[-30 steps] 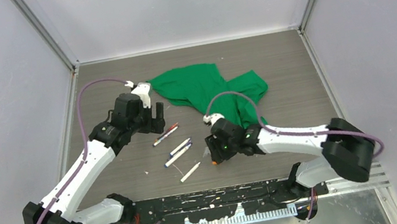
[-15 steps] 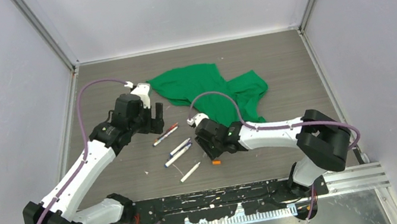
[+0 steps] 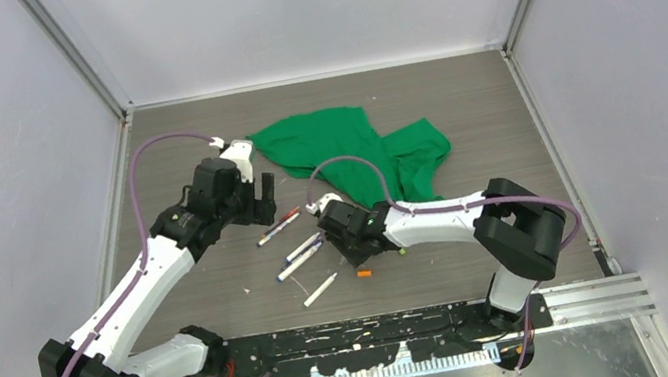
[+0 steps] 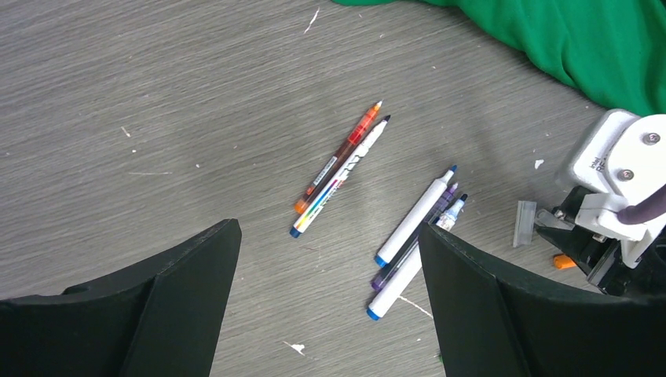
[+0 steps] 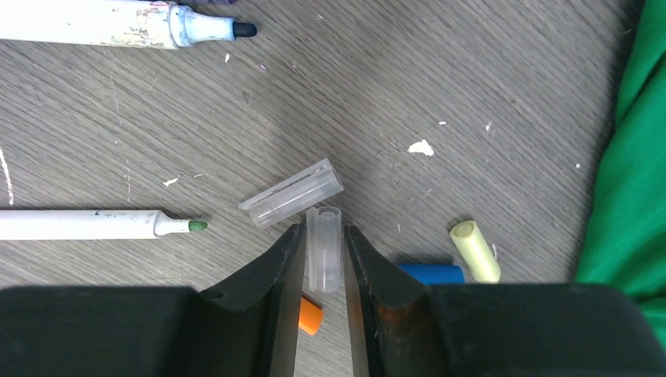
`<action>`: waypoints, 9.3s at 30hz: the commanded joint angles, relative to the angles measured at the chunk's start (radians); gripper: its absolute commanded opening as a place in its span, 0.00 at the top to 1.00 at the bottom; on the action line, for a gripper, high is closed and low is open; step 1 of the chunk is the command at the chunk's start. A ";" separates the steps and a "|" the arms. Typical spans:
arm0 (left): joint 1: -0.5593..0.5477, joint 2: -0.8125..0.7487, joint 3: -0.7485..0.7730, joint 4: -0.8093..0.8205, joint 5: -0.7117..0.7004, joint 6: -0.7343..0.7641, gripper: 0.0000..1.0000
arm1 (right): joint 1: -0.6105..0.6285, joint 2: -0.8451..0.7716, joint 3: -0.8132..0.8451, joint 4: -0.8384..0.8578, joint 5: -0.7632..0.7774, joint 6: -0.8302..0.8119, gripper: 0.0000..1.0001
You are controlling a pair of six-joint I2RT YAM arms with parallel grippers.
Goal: Insert the pens into the pen caps
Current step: Pick up the pen cap from the center of the board, then pick up the pen from the center of the board.
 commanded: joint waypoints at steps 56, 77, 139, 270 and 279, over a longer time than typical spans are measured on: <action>-0.002 -0.051 -0.008 0.056 -0.012 0.012 0.13 | -0.006 -0.006 0.077 -0.065 0.090 0.372 0.68; -0.003 -0.049 -0.011 0.058 -0.010 0.021 0.13 | 0.028 0.025 0.150 -0.091 0.109 0.390 0.54; -0.004 -0.067 -0.013 0.060 -0.014 0.017 0.09 | 0.075 0.110 0.126 -0.091 0.135 0.400 0.76; -0.161 -0.041 -0.131 0.554 0.537 -0.279 0.98 | -0.244 -0.582 -0.113 0.745 -0.004 0.427 0.86; -0.200 -0.049 -0.114 0.564 0.519 -0.273 0.98 | -0.242 -0.560 -0.108 0.761 -0.054 0.447 0.85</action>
